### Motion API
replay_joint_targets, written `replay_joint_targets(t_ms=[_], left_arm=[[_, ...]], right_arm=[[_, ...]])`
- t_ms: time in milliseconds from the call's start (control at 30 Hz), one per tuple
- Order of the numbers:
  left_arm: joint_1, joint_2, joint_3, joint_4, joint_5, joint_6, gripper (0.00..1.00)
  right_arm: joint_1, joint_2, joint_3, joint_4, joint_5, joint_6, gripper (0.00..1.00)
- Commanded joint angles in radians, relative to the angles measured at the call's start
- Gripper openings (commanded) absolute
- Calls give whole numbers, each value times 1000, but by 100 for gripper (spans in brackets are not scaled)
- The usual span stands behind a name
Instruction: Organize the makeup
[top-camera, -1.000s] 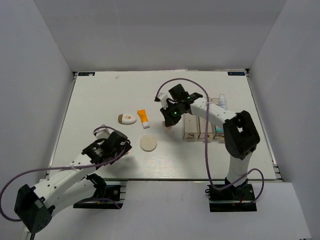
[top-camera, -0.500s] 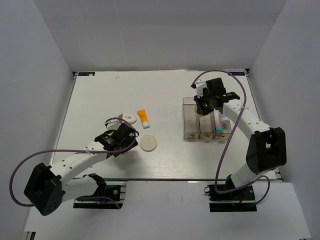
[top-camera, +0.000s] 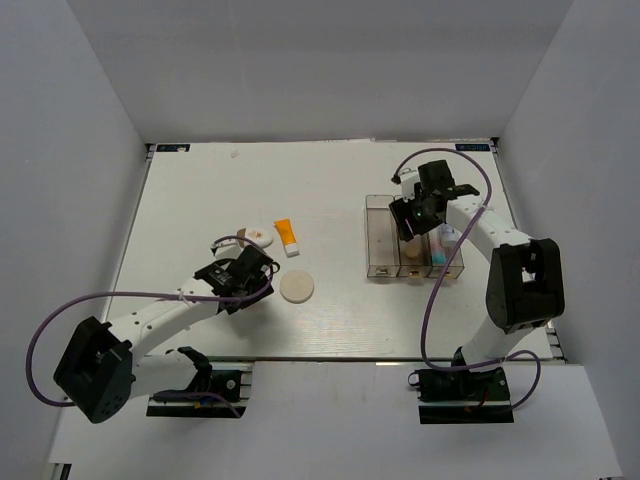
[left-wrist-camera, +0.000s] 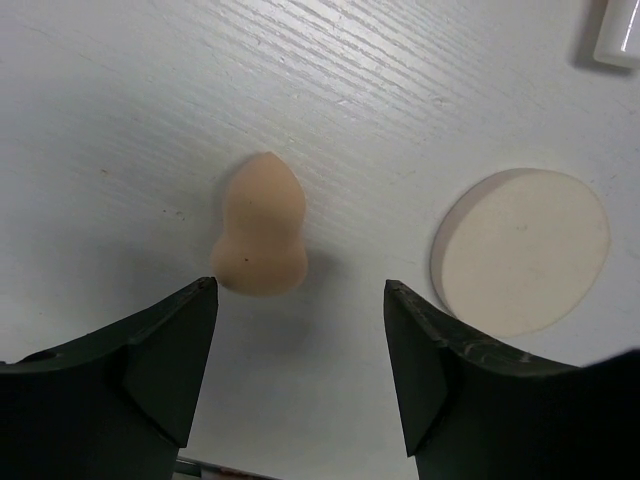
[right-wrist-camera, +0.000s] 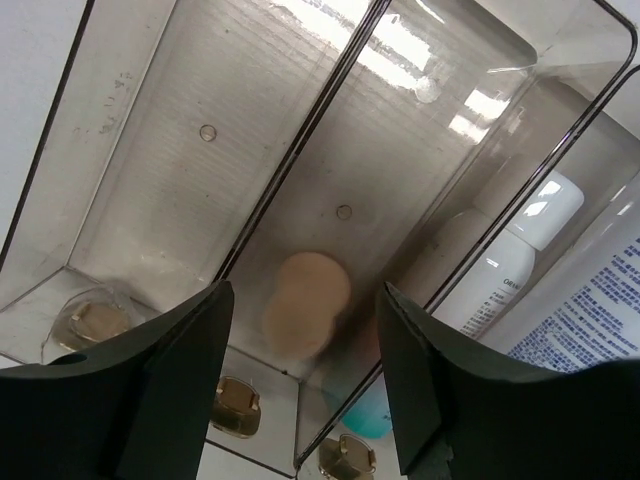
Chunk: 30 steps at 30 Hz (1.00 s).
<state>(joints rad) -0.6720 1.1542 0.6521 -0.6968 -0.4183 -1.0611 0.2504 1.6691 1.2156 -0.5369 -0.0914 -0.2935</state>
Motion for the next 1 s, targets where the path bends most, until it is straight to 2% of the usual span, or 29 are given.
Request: replay_joint_targets(t_ms=[0, 100, 267, 333, 467, 500, 567, 600, 633, 700, 800, 867, 900, 967], left_arm=[[9, 15, 15, 2, -34, 16, 77], [9, 47, 20, 11, -34, 19, 69], [28, 117, 41, -7, -39, 29, 65], [28, 142, 38, -3, -34, 38, 61], [46, 151, 38, 11, -22, 53, 37], [46, 154, 40, 13, -22, 59, 27], [46, 142, 49, 2, -31, 59, 18], [46, 134, 53, 0, -31, 65, 8], [46, 110, 61, 5, -31, 76, 3], [46, 82, 95, 22, -17, 125, 0], [31, 23, 148, 173, 48, 238, 0], [31, 9, 173, 270, 177, 294, 0], [31, 9, 178, 377, 226, 340, 0], [31, 56, 211, 483, 387, 389, 0]], right_arm=[[-8, -14, 47, -14, -30, -12, 66], [-16, -35, 39, -9, -57, -12, 66], [-20, -84, 21, 12, -100, -6, 66], [-23, -100, 15, 12, -116, -1, 65], [-25, -127, -1, 25, -139, 1, 65], [-26, -134, -2, 32, -152, 1, 65], [-28, -160, -11, 46, -165, 2, 67], [-31, -179, -14, 55, -189, 2, 68], [-34, -192, -24, 63, -198, 2, 71], [-34, -233, -39, 86, -214, 10, 74], [-42, -285, -76, 156, -206, 36, 74], [-45, -310, -109, 219, -191, 63, 70], [-46, -324, -117, 244, -173, 70, 67], [-49, -333, -128, 256, -139, 94, 63]])
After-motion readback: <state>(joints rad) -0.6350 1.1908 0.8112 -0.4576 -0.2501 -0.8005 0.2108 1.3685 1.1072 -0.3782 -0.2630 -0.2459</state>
